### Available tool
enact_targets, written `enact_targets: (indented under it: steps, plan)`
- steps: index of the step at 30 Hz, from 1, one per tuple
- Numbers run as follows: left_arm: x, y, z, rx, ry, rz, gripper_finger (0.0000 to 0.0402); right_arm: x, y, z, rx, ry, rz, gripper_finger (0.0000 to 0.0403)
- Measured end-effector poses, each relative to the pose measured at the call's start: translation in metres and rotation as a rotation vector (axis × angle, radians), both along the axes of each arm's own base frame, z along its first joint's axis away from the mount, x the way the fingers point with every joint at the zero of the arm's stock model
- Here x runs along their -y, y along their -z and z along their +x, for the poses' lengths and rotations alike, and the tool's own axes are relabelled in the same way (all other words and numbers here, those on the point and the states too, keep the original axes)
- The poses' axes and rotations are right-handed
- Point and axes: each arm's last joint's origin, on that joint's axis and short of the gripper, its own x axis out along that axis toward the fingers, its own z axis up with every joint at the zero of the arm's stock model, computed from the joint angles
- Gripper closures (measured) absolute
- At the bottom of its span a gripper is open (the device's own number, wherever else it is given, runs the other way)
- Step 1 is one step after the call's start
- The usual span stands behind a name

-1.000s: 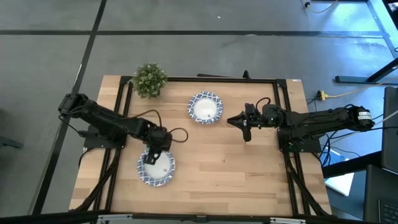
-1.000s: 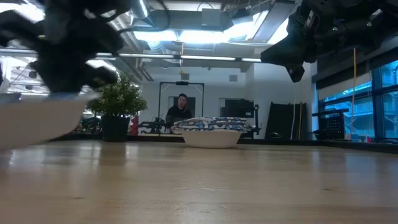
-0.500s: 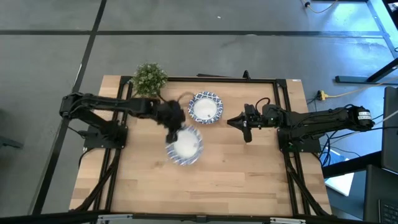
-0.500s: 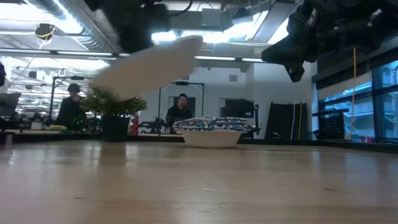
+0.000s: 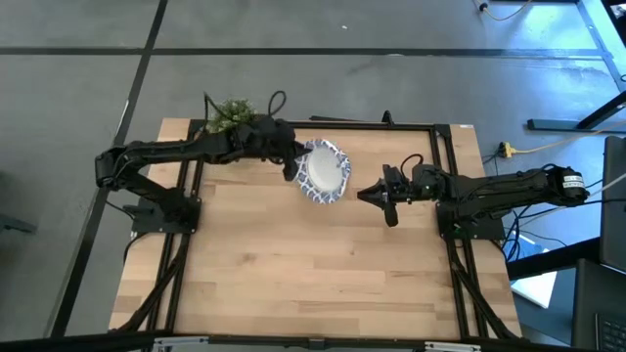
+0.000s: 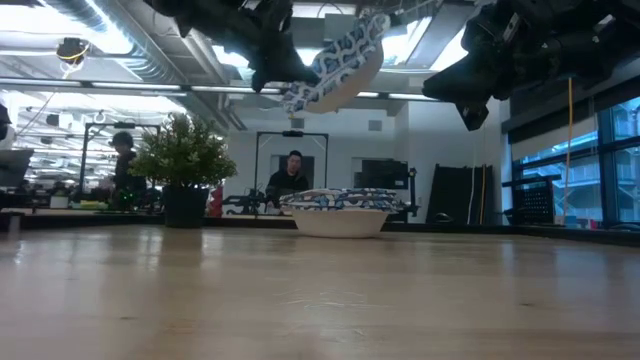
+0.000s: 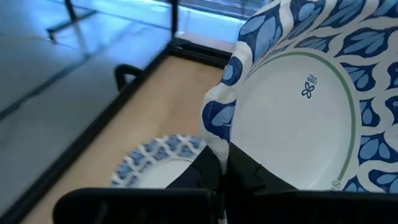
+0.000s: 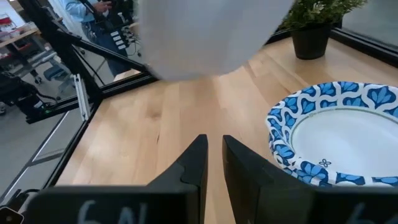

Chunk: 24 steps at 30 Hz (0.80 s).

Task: Nest bowls inside each other
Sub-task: Stack the white bowl on the other white bowl

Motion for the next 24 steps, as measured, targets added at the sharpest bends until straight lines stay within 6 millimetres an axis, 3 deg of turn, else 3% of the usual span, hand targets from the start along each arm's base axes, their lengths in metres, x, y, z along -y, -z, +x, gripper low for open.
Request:
enact_targets:
  steps: [5, 16, 24]
  plan:
    - [-0.02, 0.007, -0.001, -0.009, -0.067, -0.016, 0.0401, 0.001, 0.0, 0.0, 0.0, 0.003, -0.007, 0.0352]
    - [-0.056, 0.069, 0.021, -0.127, -0.061, -0.181, 0.0401, 0.013, 0.001, -0.002, -0.015, 0.03, -0.05, 0.0352]
    - [-0.08, 0.073, 0.01, -0.112, -0.197, -0.31, 0.0401, 0.024, 0.002, -0.005, -0.022, 0.05, -0.058, 0.0352]
